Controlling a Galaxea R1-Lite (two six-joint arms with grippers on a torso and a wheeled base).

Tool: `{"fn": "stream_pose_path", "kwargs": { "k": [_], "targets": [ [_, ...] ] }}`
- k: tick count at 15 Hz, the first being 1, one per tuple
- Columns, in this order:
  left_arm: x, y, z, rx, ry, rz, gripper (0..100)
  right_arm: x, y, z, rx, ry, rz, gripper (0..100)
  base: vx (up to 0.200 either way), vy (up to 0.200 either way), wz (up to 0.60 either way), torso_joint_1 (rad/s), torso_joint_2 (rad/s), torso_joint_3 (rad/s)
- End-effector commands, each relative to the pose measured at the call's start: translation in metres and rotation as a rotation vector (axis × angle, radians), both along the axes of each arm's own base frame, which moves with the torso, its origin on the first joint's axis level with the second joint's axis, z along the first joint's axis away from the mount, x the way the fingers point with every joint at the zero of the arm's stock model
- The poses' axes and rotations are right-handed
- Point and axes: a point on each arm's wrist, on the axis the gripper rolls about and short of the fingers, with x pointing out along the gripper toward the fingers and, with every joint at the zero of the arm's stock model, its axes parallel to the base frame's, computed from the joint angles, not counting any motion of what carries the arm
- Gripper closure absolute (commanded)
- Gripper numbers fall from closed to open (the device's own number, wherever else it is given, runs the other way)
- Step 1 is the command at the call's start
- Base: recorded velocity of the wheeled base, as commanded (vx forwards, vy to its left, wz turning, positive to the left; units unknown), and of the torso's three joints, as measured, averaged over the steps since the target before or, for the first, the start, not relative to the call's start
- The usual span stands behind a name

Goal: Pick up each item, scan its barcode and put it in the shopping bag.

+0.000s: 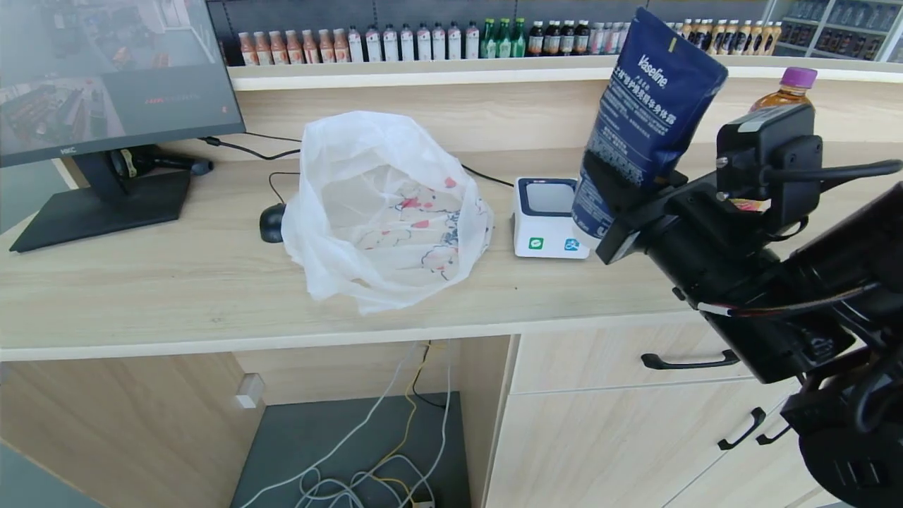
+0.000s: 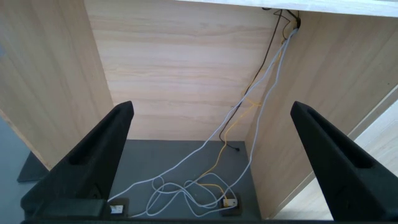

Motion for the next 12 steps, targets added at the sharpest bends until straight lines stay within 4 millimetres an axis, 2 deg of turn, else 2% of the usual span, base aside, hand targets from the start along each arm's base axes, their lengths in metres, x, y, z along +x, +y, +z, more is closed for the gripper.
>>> {"fn": "stream_pose_path", "kwargs": {
  "k": [1, 3, 6, 9, 12],
  "targets": [
    [0.0, 0.0, 0.0, -0.001, 0.0, 0.0, 0, 0.007, 0.004, -0.004, -0.015, 0.006, -0.008, 100, 0.0, 0.0, 0.0, 0.0, 0.0, 0.0],
    [0.0, 0.0, 0.0, -0.001, 0.0, 0.001, 0, 0.018, 0.008, 0.003, -0.066, -0.008, -0.037, 100, 0.0, 0.0, 0.0, 0.0, 0.0, 0.0],
    [0.0, 0.0, 0.0, -0.001, 0.0, 0.001, 0, 0.027, 0.017, 0.024, -0.147, -0.031, -0.049, 100, 0.0, 0.0, 0.0, 0.0, 0.0, 0.0],
    [0.0, 0.0, 0.0, -0.001, 0.0, 0.0, 0, 0.032, 0.019, 0.024, -0.234, -0.04, -0.057, 100, 0.0, 0.0, 0.0, 0.0, 0.0, 0.0],
    [0.0, 0.0, 0.0, -0.001, 0.0, 0.001, 0, 0.036, 0.011, 0.03, -0.353, -0.109, -0.079, 100, 0.0, 0.0, 0.0, 0.0, 0.0, 0.0]
  ]
}}
